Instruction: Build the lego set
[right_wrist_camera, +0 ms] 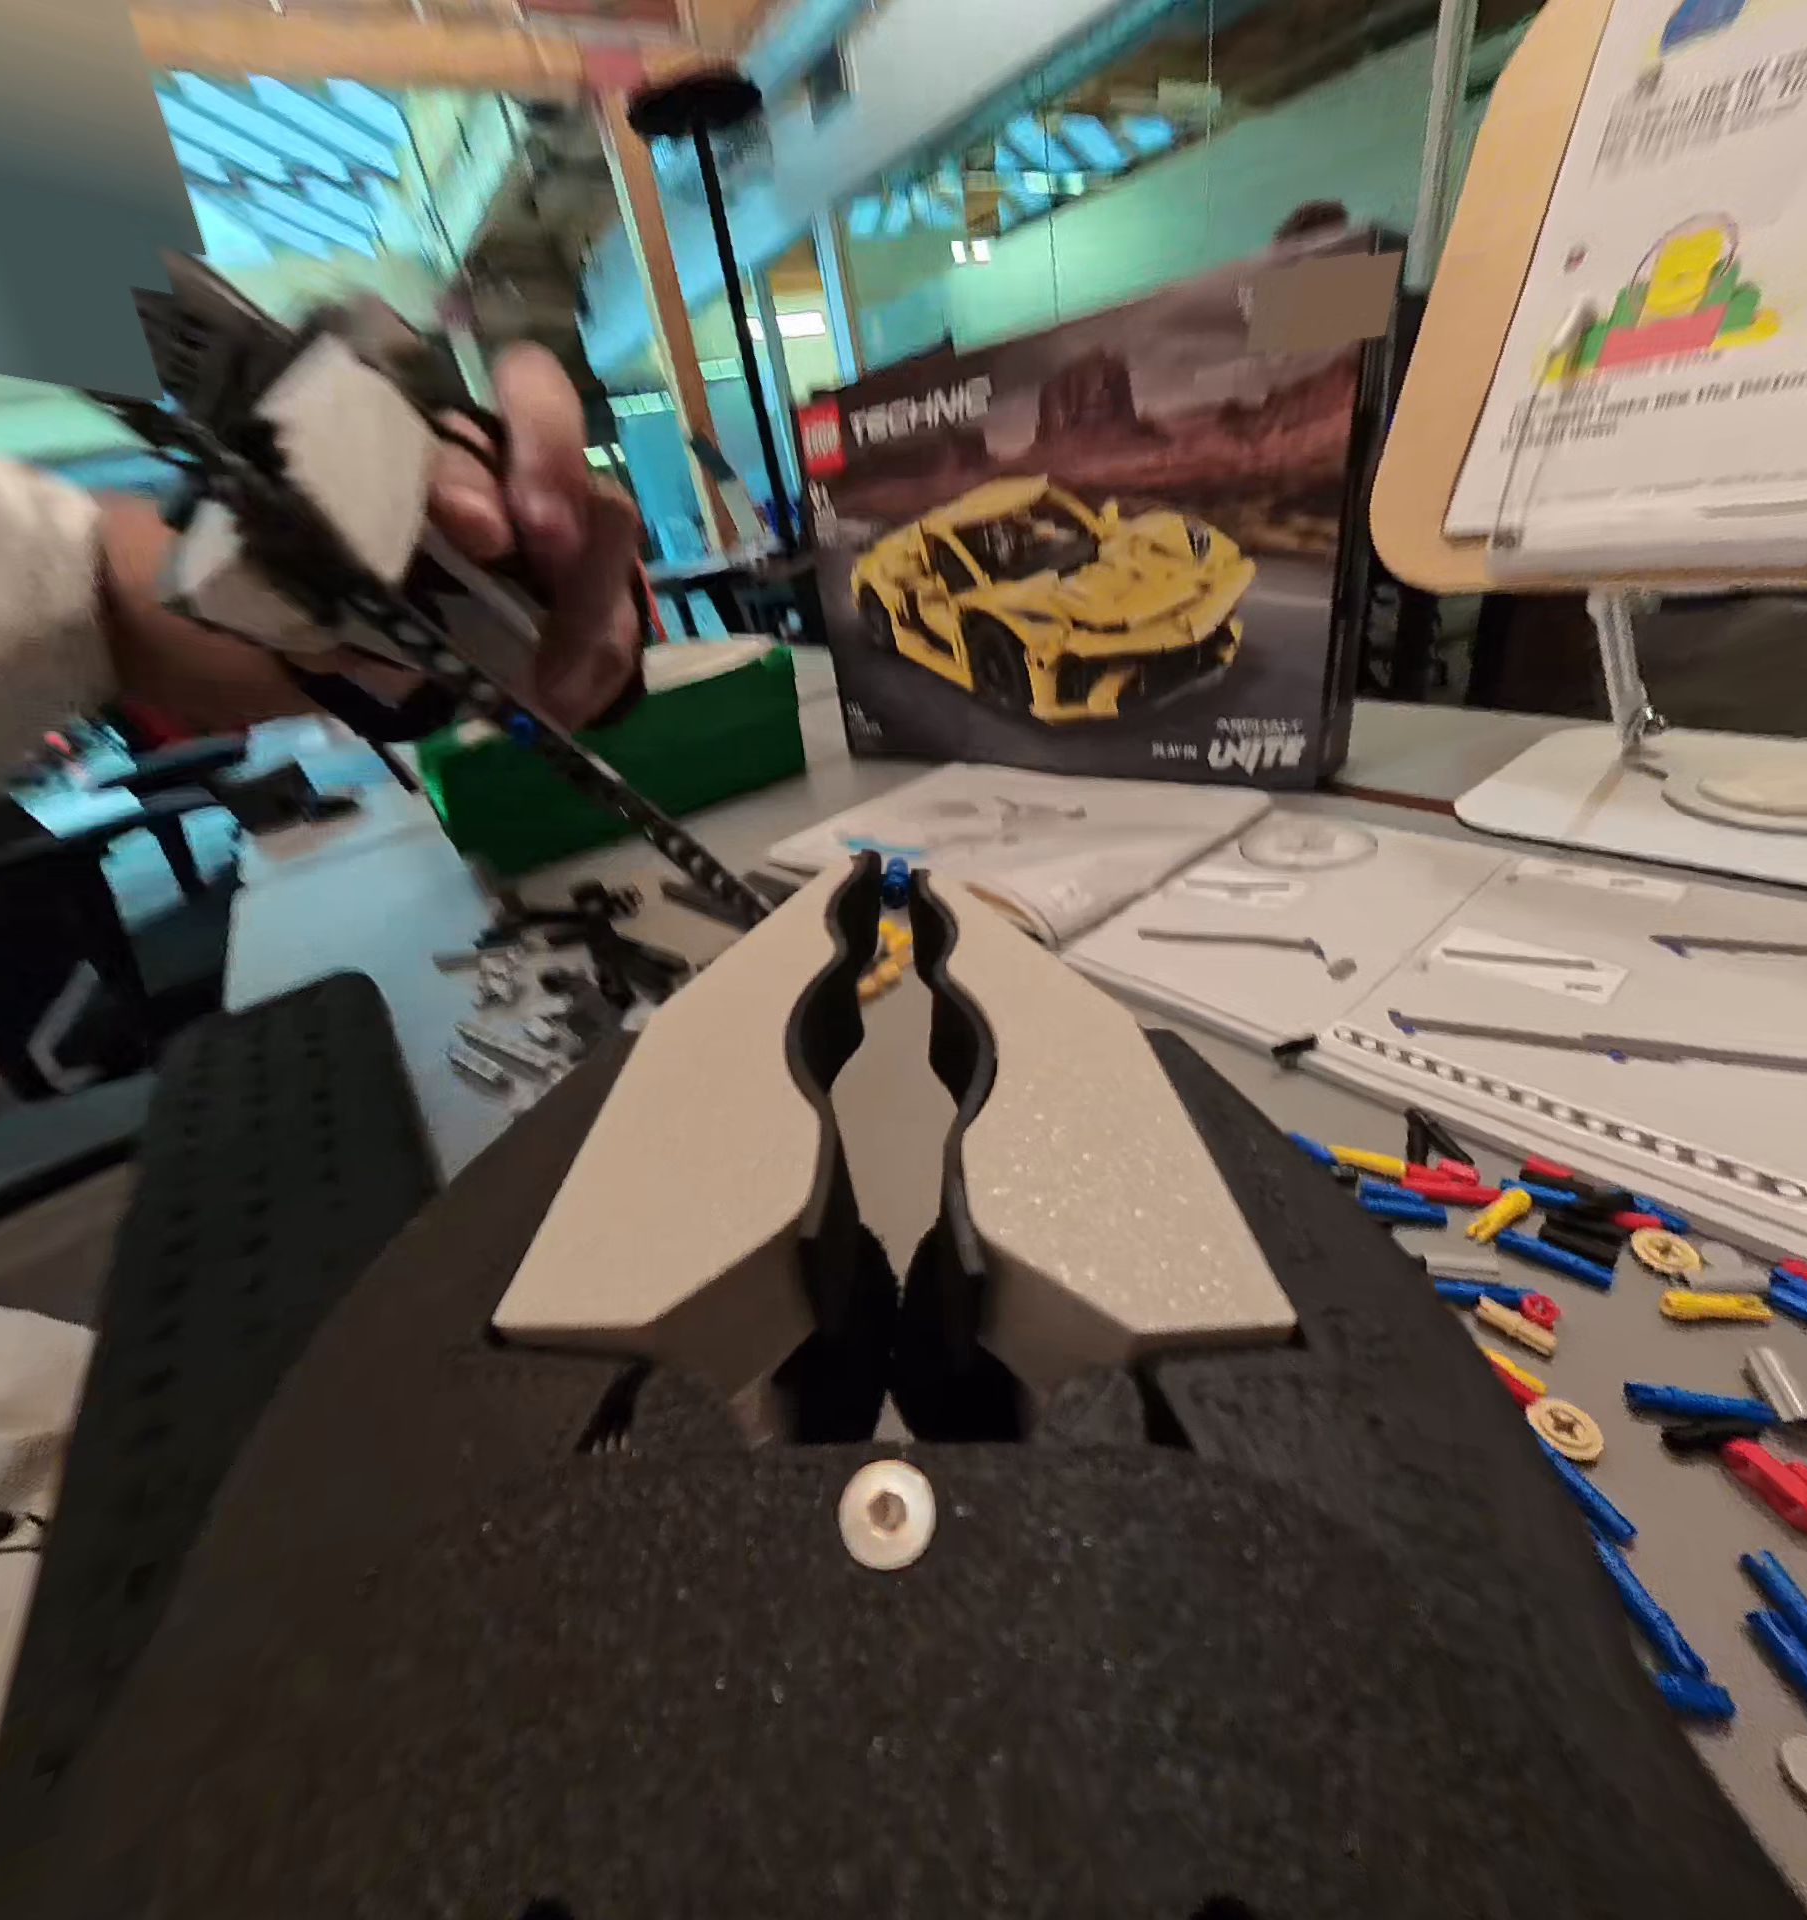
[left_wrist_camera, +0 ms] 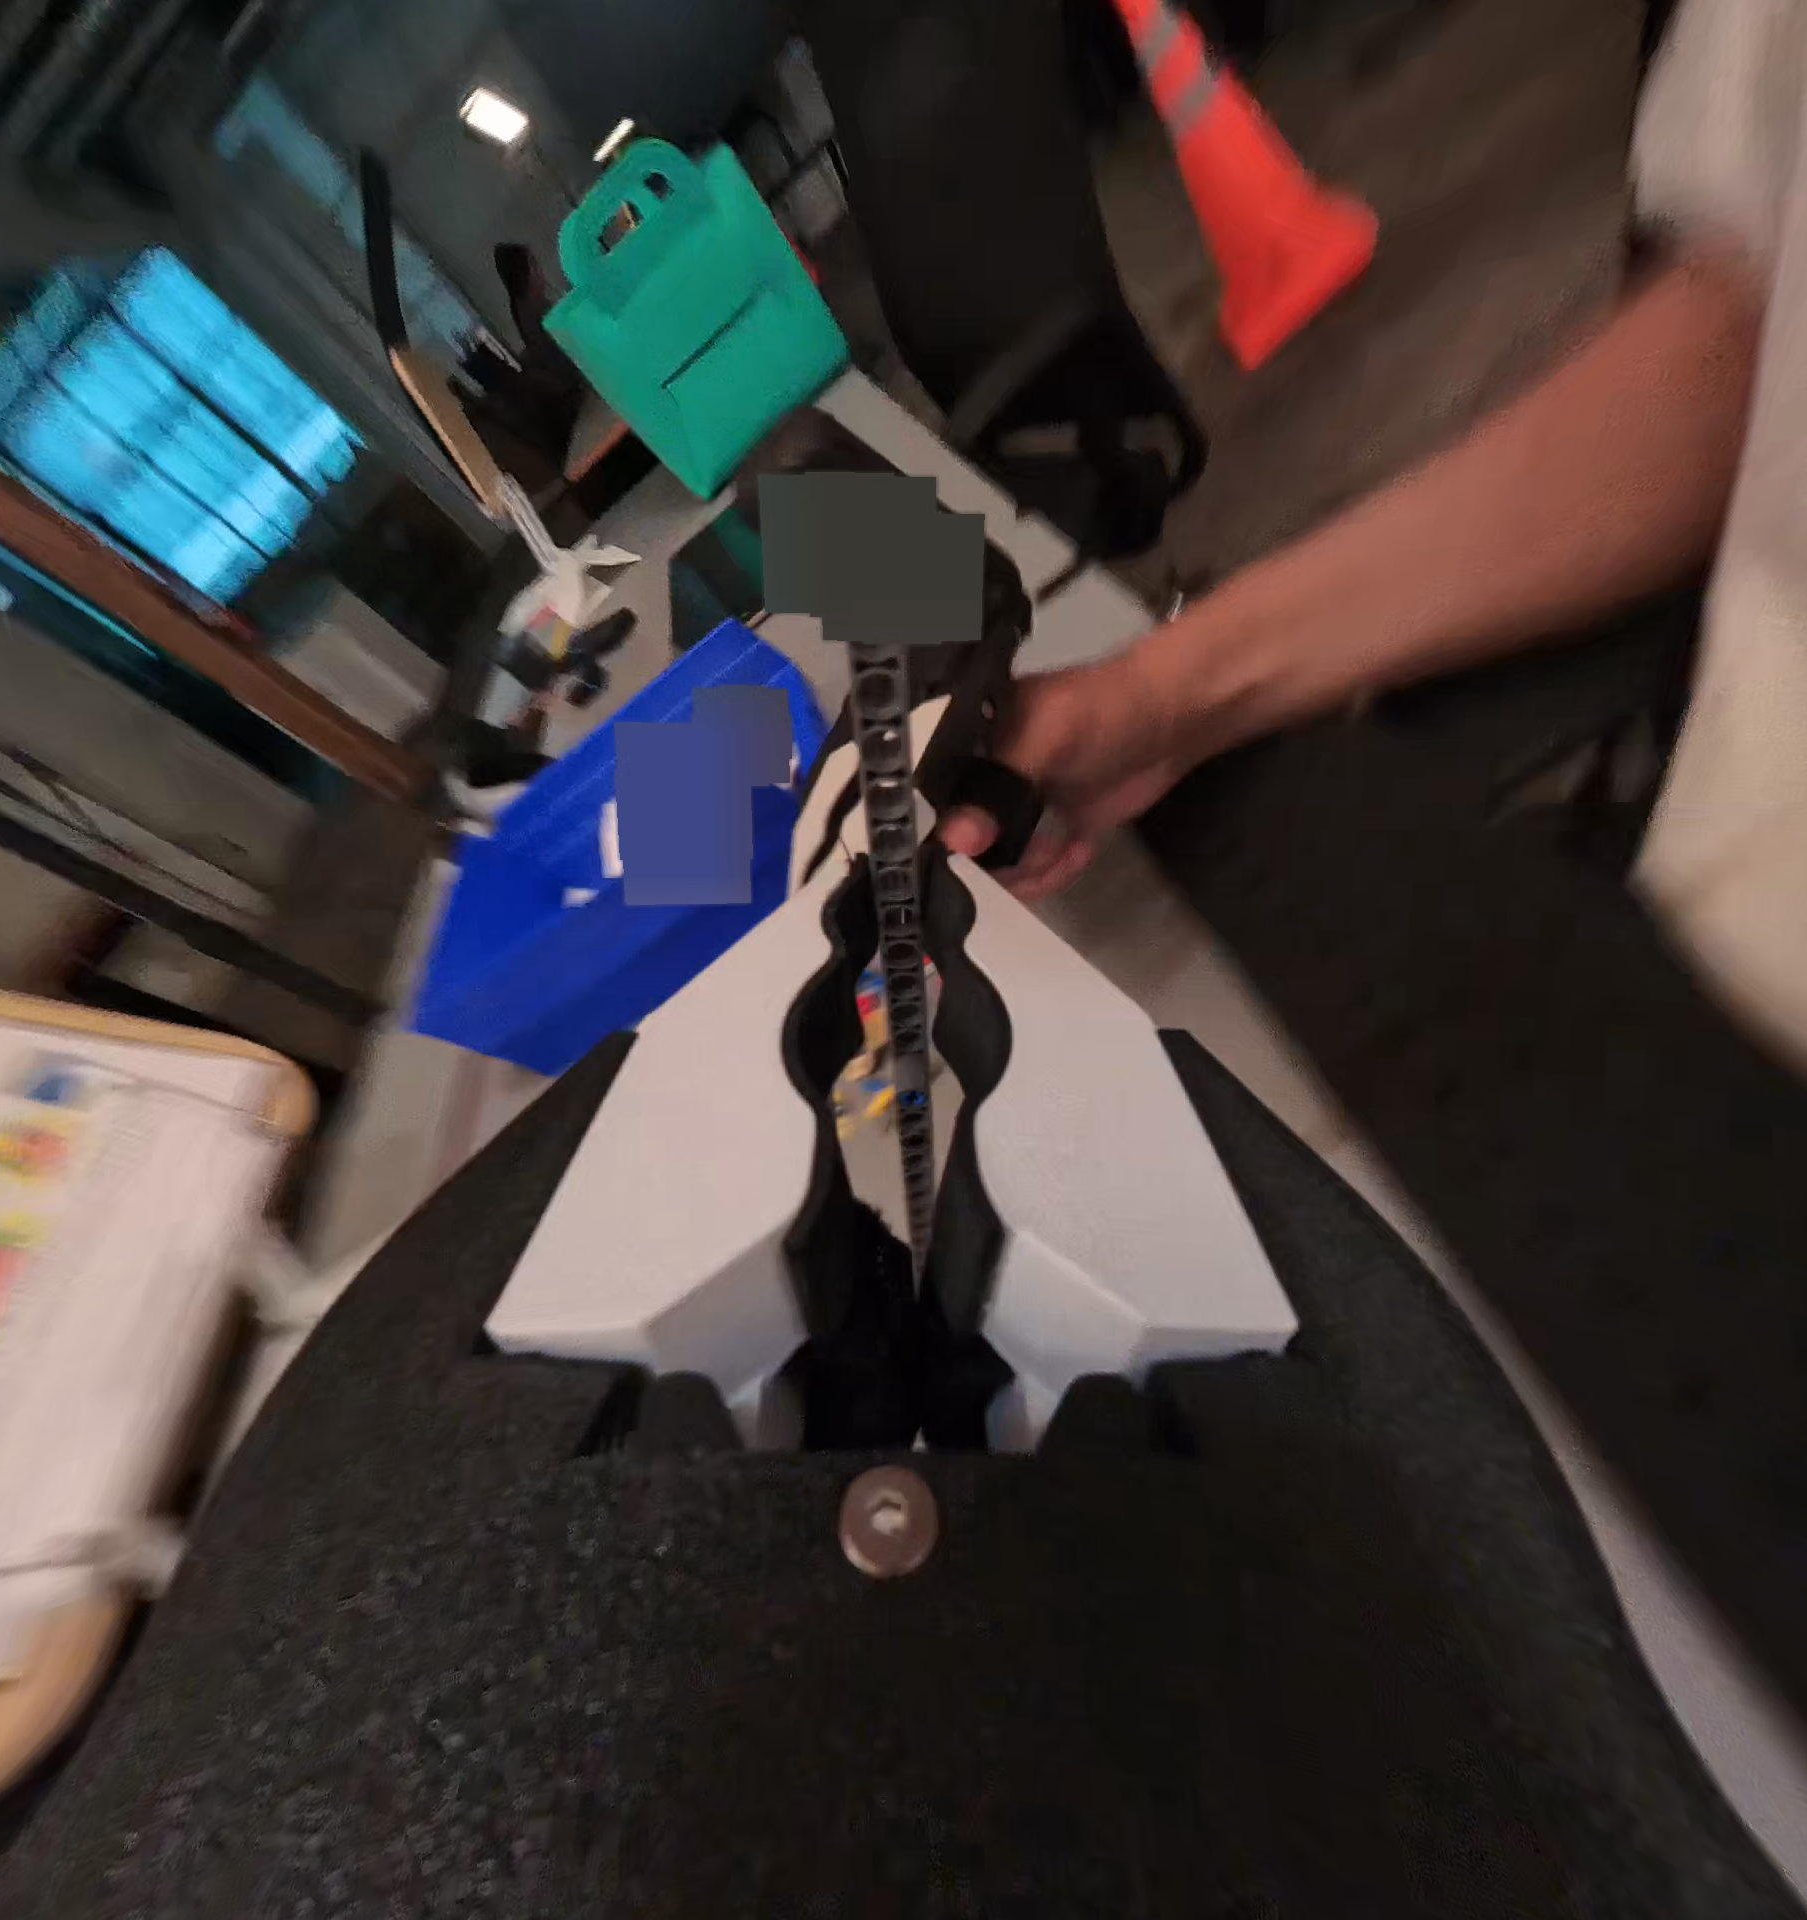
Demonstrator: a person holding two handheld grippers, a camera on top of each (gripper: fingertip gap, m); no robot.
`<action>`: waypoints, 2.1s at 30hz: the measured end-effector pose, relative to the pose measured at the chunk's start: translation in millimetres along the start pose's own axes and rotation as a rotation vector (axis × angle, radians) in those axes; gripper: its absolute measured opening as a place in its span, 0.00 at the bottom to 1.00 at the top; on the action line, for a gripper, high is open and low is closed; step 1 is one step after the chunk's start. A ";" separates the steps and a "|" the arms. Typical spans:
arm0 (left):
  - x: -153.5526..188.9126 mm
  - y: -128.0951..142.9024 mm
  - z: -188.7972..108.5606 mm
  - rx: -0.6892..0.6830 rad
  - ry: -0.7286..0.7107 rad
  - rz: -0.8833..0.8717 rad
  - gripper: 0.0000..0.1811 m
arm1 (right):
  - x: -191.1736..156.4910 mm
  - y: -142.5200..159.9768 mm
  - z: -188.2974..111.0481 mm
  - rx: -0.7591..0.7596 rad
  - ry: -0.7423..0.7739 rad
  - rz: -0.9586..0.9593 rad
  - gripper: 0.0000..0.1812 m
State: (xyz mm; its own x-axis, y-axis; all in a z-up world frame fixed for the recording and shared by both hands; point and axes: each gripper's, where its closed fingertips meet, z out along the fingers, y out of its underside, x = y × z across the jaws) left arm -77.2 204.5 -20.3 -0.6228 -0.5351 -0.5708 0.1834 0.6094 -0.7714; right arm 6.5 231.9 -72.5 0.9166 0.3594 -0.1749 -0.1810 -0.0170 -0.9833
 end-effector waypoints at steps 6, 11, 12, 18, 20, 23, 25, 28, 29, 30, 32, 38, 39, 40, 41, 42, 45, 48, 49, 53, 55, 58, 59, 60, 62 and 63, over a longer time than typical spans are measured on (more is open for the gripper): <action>-41.7 -15.1 -12.0 0.282 0.099 -0.786 0.03 | -56.3 -101.7 -20.2 0.111 -0.121 -0.176 0.03; -57.2 -9.3 -8.8 0.392 0.014 -0.930 0.03 | -78.9 -105.0 15.3 -0.040 -0.122 -0.265 0.03; -58.3 -11.4 -9.7 0.415 0.024 -0.946 0.04 | -75.8 -101.8 21.5 -0.057 -0.106 -0.261 0.03; -73.3 -2.1 -17.1 0.482 -0.034 -1.056 0.03 | -74.8 -70.2 22.9 -0.064 -0.170 -0.089 0.03; -71.5 -0.5 -19.8 0.509 -0.026 -1.062 0.04 | -74.4 -55.1 20.0 -0.074 -0.204 0.032 0.03; -63.2 8.1 -14.5 0.477 -0.018 -1.050 0.03 | -68.5 -46.0 18.9 -0.014 -0.219 0.164 0.03; -57.1 16.7 -9.4 0.437 -0.005 -1.064 0.03 | -62.6 -42.6 18.6 0.006 -0.201 0.182 0.03; -52.5 21.8 -7.6 0.450 0.013 -1.092 0.04 | -59.5 -37.2 23.8 -0.013 -0.194 0.185 0.02; -52.8 24.6 -6.8 0.446 0.004 -1.097 0.04 | -59.8 -34.0 26.4 -0.031 -0.199 0.176 0.02; -53.2 26.4 -6.1 0.445 -0.003 -1.100 0.04 | -60.9 -34.0 28.3 -0.032 -0.210 0.174 0.03; -51.5 24.1 -5.0 0.453 0.018 -1.098 0.04 | -60.6 -34.2 32.2 -0.037 -0.217 0.175 0.02; -51.7 16.8 -7.0 0.474 0.027 -1.075 0.04 | -61.2 -28.3 41.2 -0.091 -0.223 0.153 0.02; -52.1 17.2 -7.8 0.474 0.026 -1.076 0.04 | -62.5 -25.4 42.1 -0.106 -0.226 0.149 0.02; -52.4 17.5 -8.7 0.476 0.026 -1.077 0.04 | -63.9 -22.1 43.1 -0.121 -0.231 0.153 0.02; -52.7 17.4 -9.8 0.480 0.027 -1.079 0.03 | -65.1 -18.4 44.0 -0.138 -0.235 0.155 0.02; -52.9 17.4 -10.4 0.483 0.026 -1.081 0.03 | -66.3 -16.2 44.4 -0.147 -0.239 0.155 0.03; -55.3 14.0 -15.3 0.521 0.037 -1.091 0.04 | -66.7 -27.3 41.4 -0.105 -0.246 0.162 0.02; -53.2 10.2 -18.8 0.539 0.077 -1.096 0.03 | -63.3 -62.5 35.3 -0.027 -0.237 0.100 0.02; -51.1 9.9 -18.1 0.528 0.087 -1.089 0.03 | -64.3 -74.0 34.9 -0.025 -0.244 0.065 0.03; -34.1 6.1 -10.5 0.407 0.134 -0.980 0.04 | -67.8 -90.9 44.5 -0.146 -0.263 -0.122 0.02; -33.3 8.8 -6.3 0.338 0.102 -0.931 0.03 | -67.2 -91.7 46.2 -0.177 -0.272 -0.162 0.03; -43.2 17.4 -8.4 0.279 0.018 -0.912 0.03 | -54.7 -73.0 40.4 -0.226 -0.234 -0.179 0.03; -46.2 22.8 -9.9 0.250 -0.016 -0.903 0.03 | -47.8 -56.6 36.4 -0.283 -0.210 -0.199 0.03; -47.5 28.3 -10.9 0.218 -0.043 -0.888 0.03 | -42.7 -34.8 30.7 -0.365 -0.203 -0.222 0.03; -46.9 37.3 -10.4 0.171 -0.072 -0.858 0.03 | -28.1 9.0 17.5 -0.547 -0.153 -0.282 0.03; -47.7 38.3 -9.7 0.179 -0.082 -0.856 0.03 | -25.3 32.2 8.1 -0.661 -0.156 -0.276 0.03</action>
State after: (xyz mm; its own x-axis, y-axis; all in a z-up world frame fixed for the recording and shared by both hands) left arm -47.8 259.0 -19.9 -0.5453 -0.8112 0.2113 -0.2012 -0.1180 -0.9724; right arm -25.4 229.8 -99.4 0.8276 0.5596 0.0443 0.3472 -0.4483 -0.8237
